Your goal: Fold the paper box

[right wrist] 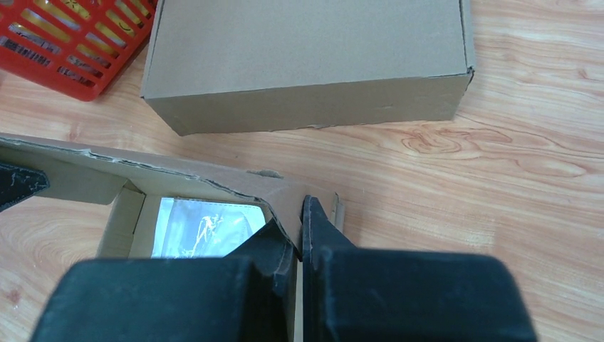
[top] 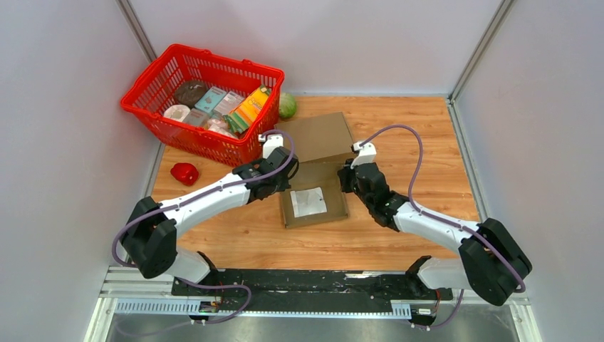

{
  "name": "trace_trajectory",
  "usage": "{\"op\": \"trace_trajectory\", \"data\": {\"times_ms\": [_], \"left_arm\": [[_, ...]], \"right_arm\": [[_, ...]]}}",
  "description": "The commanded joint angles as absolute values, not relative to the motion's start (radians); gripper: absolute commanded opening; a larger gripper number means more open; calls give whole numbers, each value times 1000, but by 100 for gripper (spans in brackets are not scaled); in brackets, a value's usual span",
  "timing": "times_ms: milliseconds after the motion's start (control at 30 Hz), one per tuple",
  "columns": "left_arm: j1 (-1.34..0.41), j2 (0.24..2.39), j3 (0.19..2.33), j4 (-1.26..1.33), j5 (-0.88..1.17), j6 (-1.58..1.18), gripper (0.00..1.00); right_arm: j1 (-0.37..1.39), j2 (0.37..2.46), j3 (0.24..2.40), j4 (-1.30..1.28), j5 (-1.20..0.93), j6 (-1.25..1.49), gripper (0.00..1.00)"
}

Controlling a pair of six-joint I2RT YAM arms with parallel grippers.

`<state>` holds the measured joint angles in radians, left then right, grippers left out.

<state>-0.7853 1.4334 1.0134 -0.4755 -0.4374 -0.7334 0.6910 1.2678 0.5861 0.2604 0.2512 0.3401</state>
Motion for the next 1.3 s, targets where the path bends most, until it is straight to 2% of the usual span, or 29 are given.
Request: {"op": "trace_trajectory", "data": {"times_ms": [0, 167, 400, 667, 767, 833, 867, 900, 933, 967, 1133, 1167, 1200, 1267], "left_arm": [[-827, 1462, 1081, -534, -486, -860, 0], [-870, 1470, 1065, -523, -555, -871, 0], [-954, 1450, 936, -370, -681, -908, 0], [-1037, 1437, 838, -284, -798, -937, 0], [-1060, 1431, 807, -244, -834, -917, 0], [-1075, 1436, 801, -233, -850, -913, 0], [-1078, 1442, 801, -230, -851, -911, 0], [-1086, 1446, 801, -230, -856, -910, 0], [-1091, 1451, 804, -235, -859, -914, 0], [-1097, 1457, 807, -244, -870, -917, 0], [-1121, 1460, 808, -255, -899, -914, 0], [-1126, 1460, 813, -261, -905, -914, 0], [-1130, 1460, 815, -267, -914, -916, 0], [-1138, 1459, 818, -288, -928, -919, 0]], "right_arm": [[736, 1238, 583, 327, 297, 399, 0], [761, 1233, 571, 340, 344, 403, 0], [796, 1201, 476, 436, 414, 430, 0], [825, 1112, 367, 505, 497, 439, 0], [831, 1062, 325, 500, 502, 446, 3], [841, 1030, 316, 470, 500, 459, 14], [844, 1007, 319, 387, 496, 472, 21], [847, 939, 342, 321, 499, 491, 33], [853, 902, 359, 243, 499, 564, 41], [851, 867, 377, 60, 471, 595, 46], [854, 620, 514, -490, 379, 721, 69], [854, 594, 520, -500, 336, 724, 73], [845, 577, 540, -535, 312, 742, 83], [831, 583, 651, -661, 253, 872, 84]]}}
